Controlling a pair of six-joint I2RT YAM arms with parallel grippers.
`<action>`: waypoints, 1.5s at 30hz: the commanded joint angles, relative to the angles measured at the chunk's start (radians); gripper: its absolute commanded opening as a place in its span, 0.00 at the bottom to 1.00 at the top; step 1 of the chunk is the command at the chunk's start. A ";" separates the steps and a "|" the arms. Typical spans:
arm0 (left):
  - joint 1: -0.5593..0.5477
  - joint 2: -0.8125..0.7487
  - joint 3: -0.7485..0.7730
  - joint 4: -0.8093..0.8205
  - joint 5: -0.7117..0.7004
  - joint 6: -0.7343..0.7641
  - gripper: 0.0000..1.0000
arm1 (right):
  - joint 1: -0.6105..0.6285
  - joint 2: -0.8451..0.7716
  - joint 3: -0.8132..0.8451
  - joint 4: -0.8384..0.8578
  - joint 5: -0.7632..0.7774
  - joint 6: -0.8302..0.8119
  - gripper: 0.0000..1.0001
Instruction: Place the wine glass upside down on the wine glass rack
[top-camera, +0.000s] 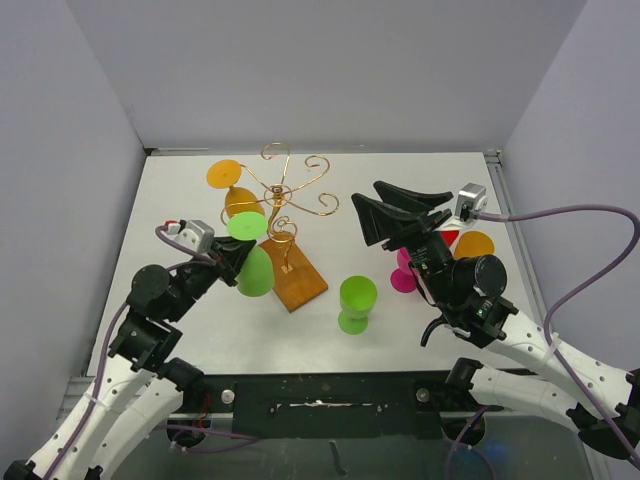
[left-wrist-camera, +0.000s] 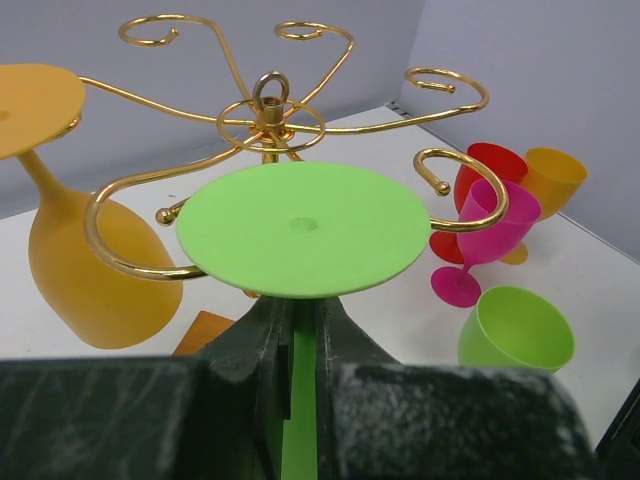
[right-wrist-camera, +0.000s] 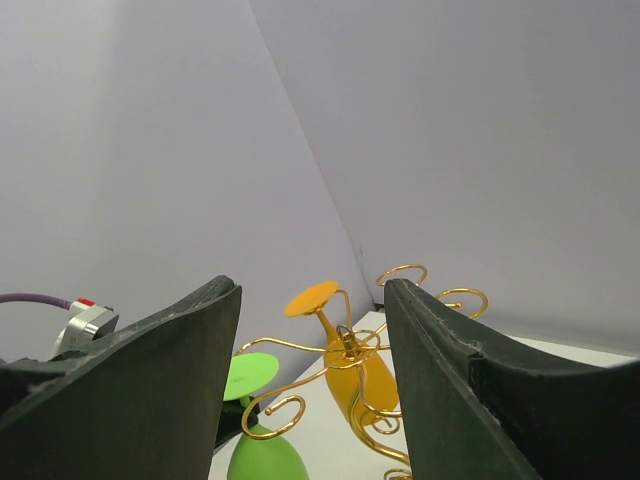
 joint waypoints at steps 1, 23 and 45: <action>0.005 0.021 0.007 0.137 -0.008 -0.020 0.00 | -0.008 -0.008 -0.001 0.056 -0.016 -0.010 0.59; 0.004 0.106 0.025 0.161 -0.158 -0.062 0.00 | -0.009 0.004 0.002 0.070 -0.025 -0.004 0.59; 0.005 0.115 -0.048 0.260 -0.128 0.058 0.00 | -0.012 0.155 0.141 -0.281 0.034 0.092 0.58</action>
